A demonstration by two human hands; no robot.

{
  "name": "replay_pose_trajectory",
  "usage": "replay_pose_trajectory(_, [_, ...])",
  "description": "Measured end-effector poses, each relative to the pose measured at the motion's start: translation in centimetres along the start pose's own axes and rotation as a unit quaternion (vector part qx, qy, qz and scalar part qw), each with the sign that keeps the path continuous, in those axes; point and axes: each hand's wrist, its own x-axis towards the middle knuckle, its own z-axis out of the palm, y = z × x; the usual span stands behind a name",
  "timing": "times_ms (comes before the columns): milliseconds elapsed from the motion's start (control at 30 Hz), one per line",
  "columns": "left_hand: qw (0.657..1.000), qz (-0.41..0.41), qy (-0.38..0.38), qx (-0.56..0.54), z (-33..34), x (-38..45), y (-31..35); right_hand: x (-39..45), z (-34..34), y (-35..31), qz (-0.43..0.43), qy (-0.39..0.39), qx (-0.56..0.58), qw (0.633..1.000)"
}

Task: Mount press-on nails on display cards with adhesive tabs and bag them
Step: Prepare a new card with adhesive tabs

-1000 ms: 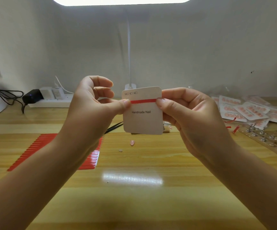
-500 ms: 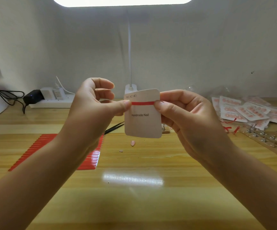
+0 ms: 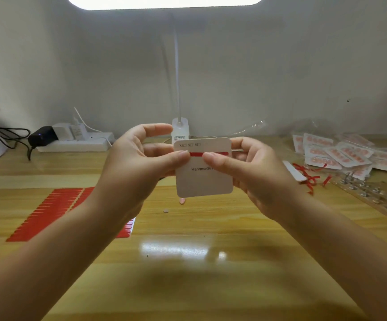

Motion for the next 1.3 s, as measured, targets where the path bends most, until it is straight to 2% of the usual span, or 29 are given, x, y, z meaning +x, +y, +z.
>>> replay_pose_trajectory(200, [0.995,-0.039,-0.033,-0.091,-0.3,0.3,-0.4,0.2,-0.4,0.4,-0.005,-0.025,0.026,0.999])
replay_pose_trajectory(300, [0.995,-0.034,-0.033,-0.082,-0.3,0.4,-0.5,0.3,-0.5,0.4,0.006,-0.04,0.055,0.998])
replay_pose_trajectory(467, [0.999,0.019,-0.032,-0.003,-0.1,0.1,-0.6,0.4,-0.3,0.5,0.01,-0.056,0.068,0.996])
replay_pose_trajectory(767, [0.998,0.009,-0.038,-0.043,-0.5,0.4,-1.2,0.4,-0.4,0.6,0.043,-0.121,0.118,0.985])
replay_pose_trajectory(900, [0.999,0.011,-0.027,-0.033,-0.4,0.5,-2.0,0.7,-0.5,1.5,0.056,-0.108,0.141,0.983])
replay_pose_trajectory(1000, [1.0,0.015,-0.007,-0.017,-0.2,0.6,-3.3,0.7,-0.2,2.9,0.048,-0.094,0.114,0.988])
replay_pose_trajectory(1100, [1.0,0.001,-0.001,-0.014,0.0,0.5,-4.8,0.7,0.3,4.8,0.047,-0.037,0.08,0.995])
replay_pose_trajectory(1300, [0.996,-0.042,0.008,-0.084,0.2,0.7,-7.1,1.1,0.3,7.1,0.047,0.017,0.032,0.998])
